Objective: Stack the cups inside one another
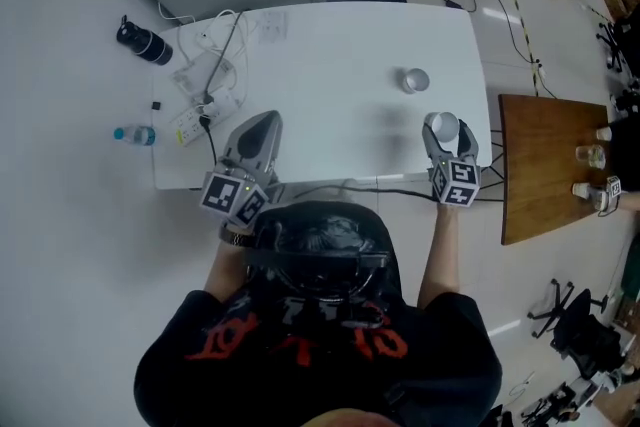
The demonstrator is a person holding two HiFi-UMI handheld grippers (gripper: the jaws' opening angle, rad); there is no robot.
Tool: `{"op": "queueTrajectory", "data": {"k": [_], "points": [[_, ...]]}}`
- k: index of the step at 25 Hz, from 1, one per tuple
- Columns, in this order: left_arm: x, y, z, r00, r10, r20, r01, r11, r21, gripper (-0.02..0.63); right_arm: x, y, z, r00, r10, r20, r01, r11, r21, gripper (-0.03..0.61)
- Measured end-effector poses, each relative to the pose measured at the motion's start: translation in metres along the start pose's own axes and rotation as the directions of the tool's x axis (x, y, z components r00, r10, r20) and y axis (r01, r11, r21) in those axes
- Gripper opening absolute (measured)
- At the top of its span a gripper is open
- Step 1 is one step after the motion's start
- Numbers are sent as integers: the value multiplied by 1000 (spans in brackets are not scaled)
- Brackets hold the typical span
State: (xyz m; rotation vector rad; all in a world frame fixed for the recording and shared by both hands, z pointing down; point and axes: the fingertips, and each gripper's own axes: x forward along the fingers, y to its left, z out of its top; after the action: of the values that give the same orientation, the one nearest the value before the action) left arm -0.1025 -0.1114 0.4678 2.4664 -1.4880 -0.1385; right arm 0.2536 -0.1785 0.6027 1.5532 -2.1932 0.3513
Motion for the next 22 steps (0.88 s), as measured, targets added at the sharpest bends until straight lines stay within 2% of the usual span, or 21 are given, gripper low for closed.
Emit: {"op": "queueTrajectory", "data": {"k": [4, 8, 14, 22], "points": [[-2, -3, 2, 1000, 16, 6, -16, 1000, 5, 5, 2, -6, 43, 996, 37, 78, -37, 999, -5, 383], [-9, -1, -3, 999, 43, 5, -43, 999, -4, 5, 23, -12, 61, 996, 53, 69, -51, 998, -43, 383], [-23, -4, -14, 996, 87, 2, -87, 996, -19, 5, 63, -17, 57, 996, 85, 17, -84, 995, -52, 383], [-39, 0, -17, 986, 164, 10, -164, 986, -23, 5, 118, -27, 34, 994, 83, -73, -89, 992, -90, 383]]}}
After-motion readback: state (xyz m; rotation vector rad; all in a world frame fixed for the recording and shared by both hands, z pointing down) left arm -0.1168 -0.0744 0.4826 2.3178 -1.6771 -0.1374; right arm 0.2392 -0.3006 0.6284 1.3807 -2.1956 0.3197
